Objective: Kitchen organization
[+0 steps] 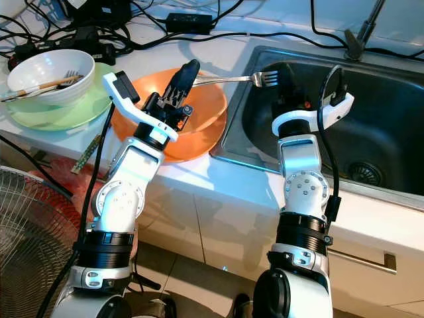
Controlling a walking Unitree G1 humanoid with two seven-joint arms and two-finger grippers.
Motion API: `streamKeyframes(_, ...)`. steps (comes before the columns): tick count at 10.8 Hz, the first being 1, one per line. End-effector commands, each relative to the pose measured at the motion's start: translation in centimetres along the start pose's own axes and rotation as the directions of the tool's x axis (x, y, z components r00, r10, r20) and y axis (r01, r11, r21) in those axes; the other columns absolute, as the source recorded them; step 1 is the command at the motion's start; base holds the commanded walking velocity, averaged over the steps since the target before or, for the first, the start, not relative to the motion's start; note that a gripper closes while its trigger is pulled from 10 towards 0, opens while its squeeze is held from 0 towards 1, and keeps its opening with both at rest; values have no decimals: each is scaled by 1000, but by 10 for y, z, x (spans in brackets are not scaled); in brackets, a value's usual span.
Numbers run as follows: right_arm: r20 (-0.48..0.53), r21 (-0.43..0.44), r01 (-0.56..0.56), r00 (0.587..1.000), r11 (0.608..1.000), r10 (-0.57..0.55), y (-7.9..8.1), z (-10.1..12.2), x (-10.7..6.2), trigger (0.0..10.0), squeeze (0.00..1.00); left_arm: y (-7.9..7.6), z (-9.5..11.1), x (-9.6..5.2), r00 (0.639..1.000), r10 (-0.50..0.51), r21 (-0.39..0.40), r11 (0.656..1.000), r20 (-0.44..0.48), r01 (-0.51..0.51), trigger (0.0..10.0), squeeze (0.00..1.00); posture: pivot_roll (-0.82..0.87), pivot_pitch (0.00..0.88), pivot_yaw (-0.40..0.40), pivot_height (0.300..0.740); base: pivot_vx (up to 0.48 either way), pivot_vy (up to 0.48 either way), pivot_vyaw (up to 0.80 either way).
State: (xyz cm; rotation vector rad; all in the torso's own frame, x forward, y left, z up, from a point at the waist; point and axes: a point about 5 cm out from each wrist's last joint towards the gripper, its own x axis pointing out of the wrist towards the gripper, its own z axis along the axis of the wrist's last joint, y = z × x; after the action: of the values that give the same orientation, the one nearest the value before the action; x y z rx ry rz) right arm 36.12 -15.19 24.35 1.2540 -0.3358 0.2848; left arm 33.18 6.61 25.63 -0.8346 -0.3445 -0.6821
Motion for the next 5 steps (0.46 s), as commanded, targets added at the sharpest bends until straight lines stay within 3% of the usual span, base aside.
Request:
streamKeyframes(1,-8,-1,-18,1000,1000,18,3,-2,0,0,0,-11,-15,0,999,-20,-51,999,-25,19,10000,0,89,158,45,740,0,0,0)
streamKeyframes(5,-6,-3,-23,1000,1000,23,4,-2,-1,0,0,-12,-15,0,999,-23,-53,998,-31,22,10000,0,90,167,45,740,0,0,0)
